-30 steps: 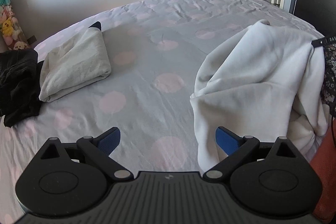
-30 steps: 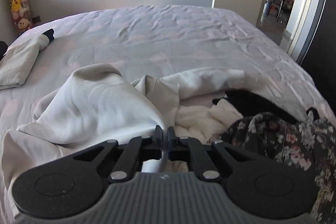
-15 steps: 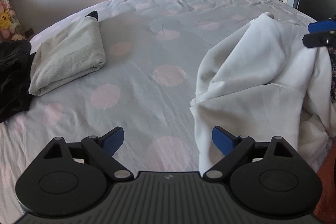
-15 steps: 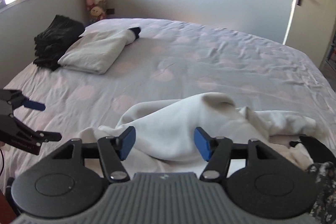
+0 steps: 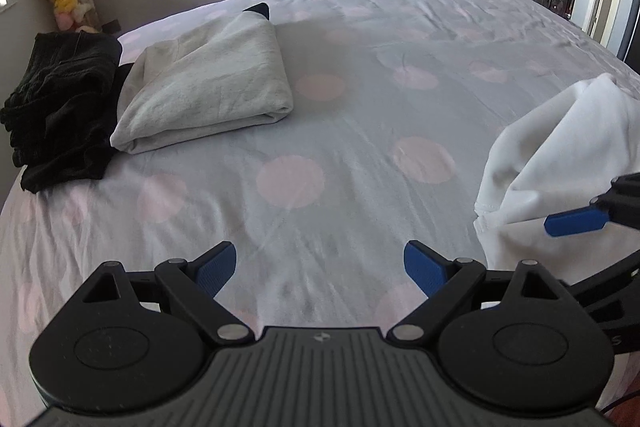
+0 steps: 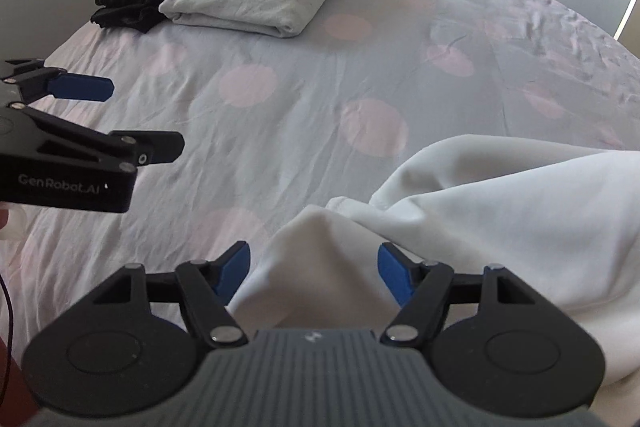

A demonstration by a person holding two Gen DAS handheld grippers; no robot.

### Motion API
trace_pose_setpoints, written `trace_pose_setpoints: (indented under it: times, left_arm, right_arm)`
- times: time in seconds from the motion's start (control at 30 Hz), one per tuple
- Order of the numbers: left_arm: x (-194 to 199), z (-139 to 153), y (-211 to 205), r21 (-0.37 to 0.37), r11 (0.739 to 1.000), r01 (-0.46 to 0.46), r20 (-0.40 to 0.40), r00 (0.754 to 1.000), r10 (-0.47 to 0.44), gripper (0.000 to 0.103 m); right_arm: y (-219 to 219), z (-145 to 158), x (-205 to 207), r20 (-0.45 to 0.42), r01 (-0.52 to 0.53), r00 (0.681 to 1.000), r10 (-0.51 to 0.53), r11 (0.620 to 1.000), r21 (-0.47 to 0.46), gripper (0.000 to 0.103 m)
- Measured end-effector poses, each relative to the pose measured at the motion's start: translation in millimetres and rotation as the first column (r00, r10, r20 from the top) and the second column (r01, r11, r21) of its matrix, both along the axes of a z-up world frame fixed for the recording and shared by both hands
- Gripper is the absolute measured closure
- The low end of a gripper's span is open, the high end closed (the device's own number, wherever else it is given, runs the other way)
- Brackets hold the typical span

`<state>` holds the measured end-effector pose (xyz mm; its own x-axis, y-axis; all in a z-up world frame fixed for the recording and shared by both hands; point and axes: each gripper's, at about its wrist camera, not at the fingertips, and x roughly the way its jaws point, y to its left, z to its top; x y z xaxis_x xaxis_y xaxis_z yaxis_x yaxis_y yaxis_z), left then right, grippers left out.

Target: Fold clothes

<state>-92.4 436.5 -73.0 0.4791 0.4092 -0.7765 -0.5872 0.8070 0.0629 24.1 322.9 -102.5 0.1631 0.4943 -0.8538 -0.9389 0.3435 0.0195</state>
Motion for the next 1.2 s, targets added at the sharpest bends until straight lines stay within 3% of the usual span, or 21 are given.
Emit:
trace_pose_setpoints:
  times: [0.1,0.17,0.23,0.3,0.47,0.63,0.8,1.03,1.1,1.2]
  left_arm:
    - [-1,-1,1,-0.017,1.0,0.009,0.016,1.0,-0.009,0.0]
    - [0,-1,-2,-0.019,1.0,0.018,0.019,1.0,-0.018,0.0]
    - [1,-1,-5,-0.021,0.999,0.027,0.022,0.999,-0.027,0.0]
    - [2,-1,-8,-0.022,0.999,0.037,0.024,0.999,-0.037,0.0]
    - [11,-1,-22,-0.006,0.997,0.081,0.013,0.997,-0.081,0.0]
    - [33,4,-46,0.006,0.989,0.15,0.018,0.988,-0.15,0.0]
    - [55,9,-71,0.017,0.976,0.219,0.021,0.975,-0.219,0.0]
    - [87,4,-109,0.056,0.937,0.344,-0.004,0.939,-0.345,0.0]
    - [95,0,-115,0.072,0.925,0.373,-0.012,0.928,-0.373,0.0]
    - [105,-7,-125,0.099,0.896,0.432,-0.027,0.902,-0.432,0.0]
  right_arm:
    - [11,-12,-1,-0.008,0.032,0.999,-0.032,0.999,-0.032,0.037]
    - [14,-18,-1,0.006,0.053,0.999,-0.052,0.997,-0.055,0.054]
    - [8,-19,4,-0.012,0.067,0.998,-0.068,0.996,-0.056,0.088]
    - [-5,-12,13,-0.048,0.089,0.995,-0.091,0.995,-0.038,0.096]
    - [-72,33,46,0.047,0.179,0.982,-0.18,0.983,0.033,0.098]
    - [-152,87,104,0.177,0.335,0.921,-0.347,0.938,0.094,0.098]
    - [-234,124,159,0.273,0.506,0.805,-0.527,0.85,0.15,0.098]
    - [-334,130,224,0.403,0.695,0.593,-0.697,0.696,0.181,0.098]
    - [-353,121,237,0.367,0.721,0.594,-0.716,0.676,0.15,0.098]
    - [-364,109,237,0.325,0.706,0.634,-0.702,0.697,0.127,0.097]
